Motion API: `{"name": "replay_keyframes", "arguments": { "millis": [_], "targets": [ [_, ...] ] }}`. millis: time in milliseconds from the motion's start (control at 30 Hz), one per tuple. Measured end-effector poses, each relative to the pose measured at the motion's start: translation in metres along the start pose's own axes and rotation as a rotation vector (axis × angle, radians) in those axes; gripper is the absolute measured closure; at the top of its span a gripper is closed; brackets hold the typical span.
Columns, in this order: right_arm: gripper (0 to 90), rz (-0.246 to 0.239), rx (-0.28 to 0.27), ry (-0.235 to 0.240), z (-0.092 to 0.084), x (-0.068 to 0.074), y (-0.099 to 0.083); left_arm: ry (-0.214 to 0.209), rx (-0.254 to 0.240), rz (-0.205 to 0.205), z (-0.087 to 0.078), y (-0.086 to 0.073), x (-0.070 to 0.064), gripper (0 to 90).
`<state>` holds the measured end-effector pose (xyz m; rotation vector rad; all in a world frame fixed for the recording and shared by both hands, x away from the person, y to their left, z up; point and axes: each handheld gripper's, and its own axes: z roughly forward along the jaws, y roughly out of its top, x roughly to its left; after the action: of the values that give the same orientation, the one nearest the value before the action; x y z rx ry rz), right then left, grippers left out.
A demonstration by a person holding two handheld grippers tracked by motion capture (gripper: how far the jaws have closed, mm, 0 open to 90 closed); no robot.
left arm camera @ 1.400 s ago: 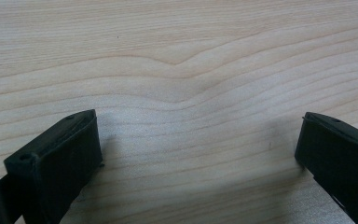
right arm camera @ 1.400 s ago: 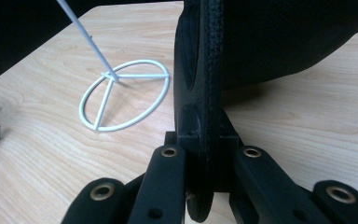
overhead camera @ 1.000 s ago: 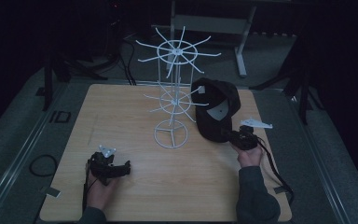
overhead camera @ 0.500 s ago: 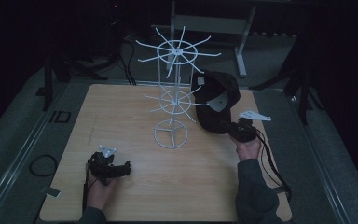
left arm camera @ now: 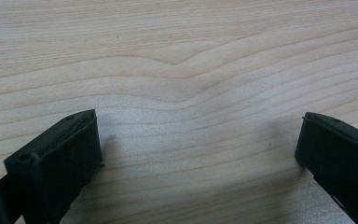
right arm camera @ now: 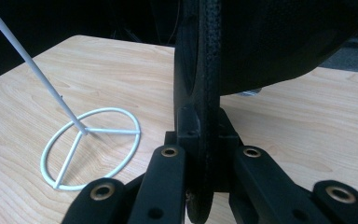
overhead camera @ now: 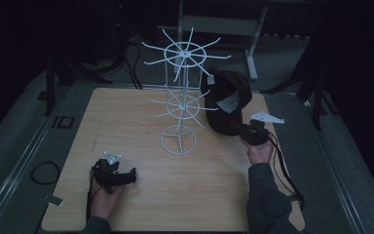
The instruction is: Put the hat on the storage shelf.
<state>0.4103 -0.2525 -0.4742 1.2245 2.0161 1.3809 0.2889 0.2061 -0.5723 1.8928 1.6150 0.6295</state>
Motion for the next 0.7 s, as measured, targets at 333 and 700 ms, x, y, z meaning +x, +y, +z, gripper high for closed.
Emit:
{"name": "replay_keyframes", "arguments": {
  "millis": [333, 700],
  "targets": [
    [86.2, -0.012, -0.01, -0.006, -0.003, 0.0, 0.007, 0.0, -0.001, 0.0, 0.0, 0.0, 0.0, 0.2],
    [86.2, -0.028, -0.026, -0.002, -0.006, 0.002, 0.015, 0.0, 0.0, 0.002, 0.0, 0.0, 0.0, 0.2]
  ]
}}
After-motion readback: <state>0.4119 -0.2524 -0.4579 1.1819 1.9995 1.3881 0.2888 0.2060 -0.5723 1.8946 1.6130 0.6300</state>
